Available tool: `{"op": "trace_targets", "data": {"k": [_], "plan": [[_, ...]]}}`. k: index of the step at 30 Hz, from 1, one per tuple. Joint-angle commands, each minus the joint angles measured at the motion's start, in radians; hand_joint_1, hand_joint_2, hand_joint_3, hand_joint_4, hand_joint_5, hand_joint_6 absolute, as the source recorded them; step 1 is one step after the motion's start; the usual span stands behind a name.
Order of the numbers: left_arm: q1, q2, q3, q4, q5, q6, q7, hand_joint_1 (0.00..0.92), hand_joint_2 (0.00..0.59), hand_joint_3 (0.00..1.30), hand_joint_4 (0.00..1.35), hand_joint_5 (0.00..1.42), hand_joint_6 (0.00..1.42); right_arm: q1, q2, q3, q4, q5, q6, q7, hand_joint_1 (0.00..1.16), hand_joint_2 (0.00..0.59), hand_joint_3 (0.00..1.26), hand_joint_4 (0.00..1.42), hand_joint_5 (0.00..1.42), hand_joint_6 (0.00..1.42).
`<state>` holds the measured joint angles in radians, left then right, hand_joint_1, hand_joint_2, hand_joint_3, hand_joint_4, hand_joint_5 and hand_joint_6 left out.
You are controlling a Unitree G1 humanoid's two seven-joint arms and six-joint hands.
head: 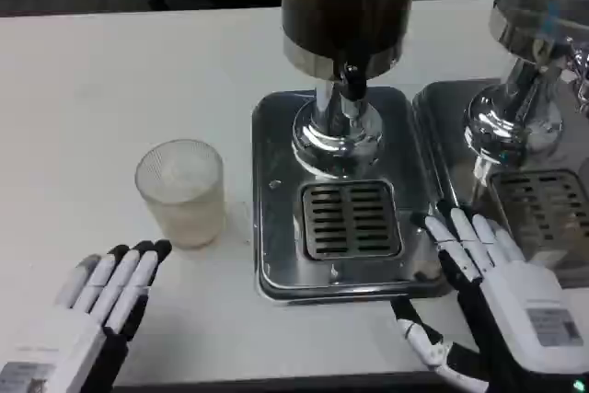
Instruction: Grasp the cup under the faucet to collect the drink, then remove the cup.
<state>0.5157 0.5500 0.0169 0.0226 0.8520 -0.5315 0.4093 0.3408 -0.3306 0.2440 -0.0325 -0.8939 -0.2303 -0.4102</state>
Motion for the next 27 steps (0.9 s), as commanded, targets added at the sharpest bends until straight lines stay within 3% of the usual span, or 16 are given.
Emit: {"op": "trace_targets", "data": {"k": [1,13,20,27], "plan": [[0.003,0.017,-0.013,0.011,-0.008,0.005,-0.005,0.0,0.034,0.0,0.0,0.0,0.0,0.003,-0.008,-0.003,-0.009,0.014,0.004,-0.006,0.34,0.407,0.11,0.01,0.0,0.0],[-0.01,0.021,-0.015,0.026,-0.01,-0.004,0.005,0.0,0.034,0.0,0.0,0.0,0.0,-0.016,-0.006,-0.002,0.007,0.026,-0.001,-0.014,0.35,0.405,0.12,0.02,0.0,0.0],[-0.028,0.024,0.017,0.077,-0.092,-0.149,0.095,0.0,0.016,0.0,0.0,0.0,0.0,-0.016,0.007,-0.001,0.007,0.042,0.003,-0.016,0.36,0.413,0.14,0.03,0.0,0.0],[-0.118,0.008,0.049,0.194,-0.227,-0.221,0.093,0.0,0.0,0.0,0.0,0.0,0.0,-0.001,0.036,0.004,-0.015,0.052,0.005,-0.025,0.36,0.414,0.14,0.05,0.0,0.01]]}}
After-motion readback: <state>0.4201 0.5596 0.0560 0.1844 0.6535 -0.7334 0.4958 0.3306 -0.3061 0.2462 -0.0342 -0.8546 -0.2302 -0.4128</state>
